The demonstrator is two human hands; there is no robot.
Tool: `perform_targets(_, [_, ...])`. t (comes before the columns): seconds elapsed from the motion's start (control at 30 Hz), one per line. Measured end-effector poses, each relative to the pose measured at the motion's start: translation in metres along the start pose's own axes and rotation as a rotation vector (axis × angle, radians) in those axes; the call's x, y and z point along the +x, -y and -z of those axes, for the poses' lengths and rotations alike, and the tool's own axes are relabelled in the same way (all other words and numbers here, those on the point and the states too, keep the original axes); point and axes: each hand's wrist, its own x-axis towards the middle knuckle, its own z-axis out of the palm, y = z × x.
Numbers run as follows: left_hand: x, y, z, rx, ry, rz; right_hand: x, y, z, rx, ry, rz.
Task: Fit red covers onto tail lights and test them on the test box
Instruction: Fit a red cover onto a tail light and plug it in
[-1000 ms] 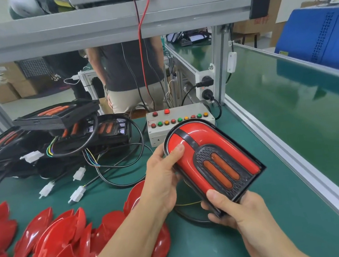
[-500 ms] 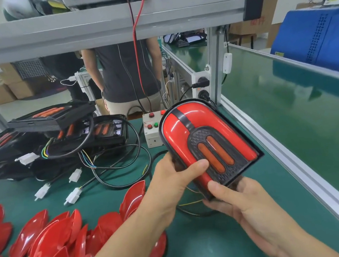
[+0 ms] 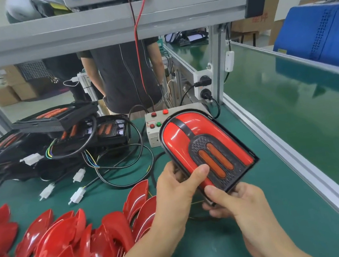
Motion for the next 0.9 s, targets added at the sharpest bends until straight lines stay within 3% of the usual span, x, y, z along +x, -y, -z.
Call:
perform_targets(0.13, [0.009,-0.008,-0.002,0.018,0.136,0.03,0.0,-0.002,0.014,-0.004,0.022,0.027])
perform_targets(0.3, [0.032,-0.046,0.004,-0.207,-0.032,0.022,-0.002,-0.004,0.027,-0.131,0.135,-0.004])
perform_targets(0.4, [0.031,-0.049,0.003,-0.208,-0.054,0.007,-0.003,-0.011,0.026,-0.078,0.149,-0.029])
perform_targets(0.73, [0.036,-0.041,0.002,-0.06,-0.189,-0.195,-0.007,-0.024,0.0,0.071,-0.022,-0.012])
perform_targets(0.9, [0.04,-0.042,-0.003,-0.215,-0.041,-0.101,-0.001,-0.027,0.001,0.106,-0.102,0.013])
